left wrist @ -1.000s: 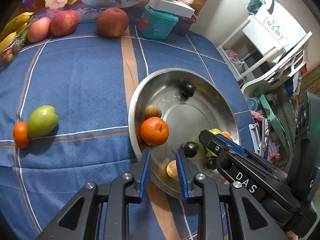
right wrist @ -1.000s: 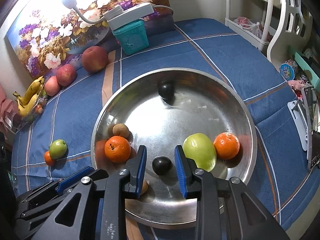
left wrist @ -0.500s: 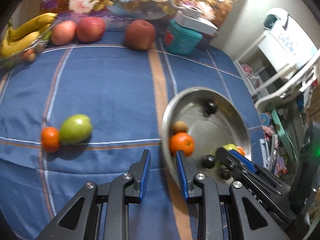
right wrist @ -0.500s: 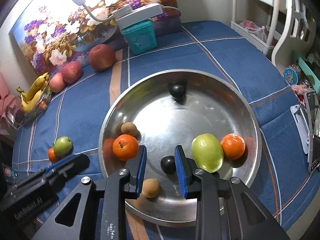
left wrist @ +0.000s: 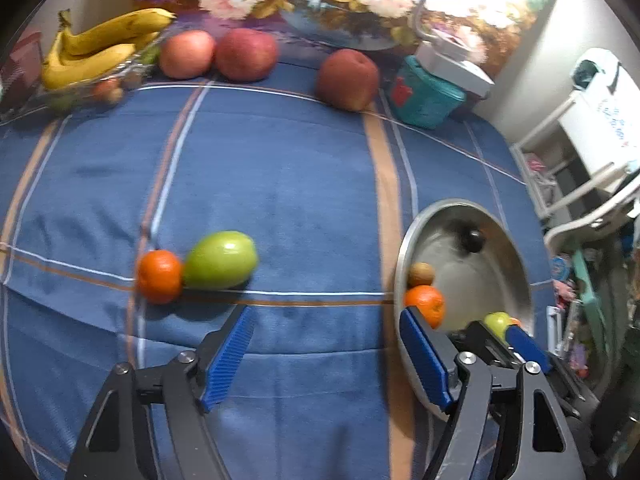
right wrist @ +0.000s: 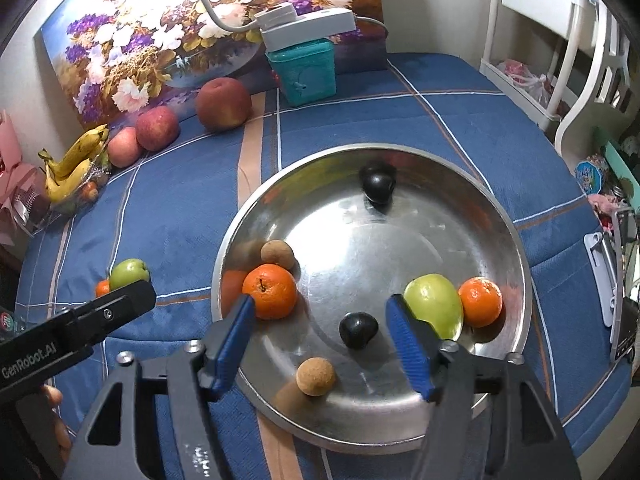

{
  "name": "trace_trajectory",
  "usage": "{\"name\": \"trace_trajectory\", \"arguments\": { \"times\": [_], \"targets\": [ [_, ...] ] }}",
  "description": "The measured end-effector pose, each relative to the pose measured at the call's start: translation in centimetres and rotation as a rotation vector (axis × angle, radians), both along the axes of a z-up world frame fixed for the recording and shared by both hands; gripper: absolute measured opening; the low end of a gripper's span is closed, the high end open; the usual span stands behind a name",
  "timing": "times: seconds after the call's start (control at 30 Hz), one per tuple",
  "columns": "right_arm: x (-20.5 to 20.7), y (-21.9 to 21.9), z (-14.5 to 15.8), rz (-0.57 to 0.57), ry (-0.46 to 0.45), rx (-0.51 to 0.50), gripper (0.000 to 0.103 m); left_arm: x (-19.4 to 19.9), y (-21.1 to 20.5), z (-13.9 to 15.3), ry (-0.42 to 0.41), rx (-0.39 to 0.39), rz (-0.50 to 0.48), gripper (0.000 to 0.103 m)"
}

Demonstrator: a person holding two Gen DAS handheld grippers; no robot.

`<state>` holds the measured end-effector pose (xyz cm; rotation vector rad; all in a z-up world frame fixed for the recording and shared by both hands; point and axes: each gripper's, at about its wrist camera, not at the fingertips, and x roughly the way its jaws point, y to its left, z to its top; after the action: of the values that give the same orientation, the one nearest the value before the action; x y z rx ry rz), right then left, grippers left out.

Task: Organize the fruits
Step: 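Withdraw both tools from the plate toward the green apple and orange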

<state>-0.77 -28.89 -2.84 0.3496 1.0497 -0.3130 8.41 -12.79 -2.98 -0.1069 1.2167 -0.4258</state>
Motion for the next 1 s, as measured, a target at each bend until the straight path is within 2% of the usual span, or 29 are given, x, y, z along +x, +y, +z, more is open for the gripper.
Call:
{"name": "trace_trajectory", "arguments": {
  "times": [0.07, 0.13, 0.17, 0.27, 0.3, 0.33, 0.37, 0.57, 0.73, 1.0],
  "targets": [
    [0.1, 0.1, 0.1, 0.006, -0.009, 0.000, 0.071, 0.2, 0.3, -0.1, -0.014, 0.040, 0.024, 0.090],
    [0.2, 0.3, 0.0, 0.011, -0.005, -0.014, 0.082, 0.3, 0.8, -0.1, -0.027, 0.062, 0.046, 0.096],
    [0.2, 0.3, -0.1, 0.012, -0.001, -0.026, 0.085, 0.4, 1.1, -0.1, -0.034, 0.070, 0.059, 0.103],
    [0.2, 0.4, -0.1, 0.011, -0.005, -0.045, 0.087, 0.6, 1.8, 0.3, -0.080, 0.107, 0.091, 0.103],
    [0.2, 0.4, -0.1, 0.004, -0.007, -0.053, 0.089, 0.6, 2.0, 0.4, -0.097, 0.123, 0.097, 0.103],
    [0.1, 0.3, -0.1, -0.002, -0.006, -0.061, 0.097, 0.6, 2.1, 0.5, -0.110, 0.136, 0.102, 0.103],
    [0.1, 0.4, 0.0, -0.006, -0.008, -0.070, 0.099, 0.6, 2.4, 0.7, -0.119, 0.145, 0.106, 0.103],
    [0.0, 0.7, 0.7, -0.005, -0.048, -0.067, 0.099, 1.0, 3.6, 1.2, -0.131, 0.168, 0.117, 0.103],
    [0.7, 1.9, 1.4, 0.034, -0.064, -0.079, 0.099, 1.5, 4.9, 2.3, -0.197, 0.229, 0.118, 0.103],
    [3.2, 5.3, 3.2, 0.103, -0.107, -0.034, 0.099, 3.2, 10.1, 3.8, -0.247, 0.232, 0.209, 0.103]
  ]
}}
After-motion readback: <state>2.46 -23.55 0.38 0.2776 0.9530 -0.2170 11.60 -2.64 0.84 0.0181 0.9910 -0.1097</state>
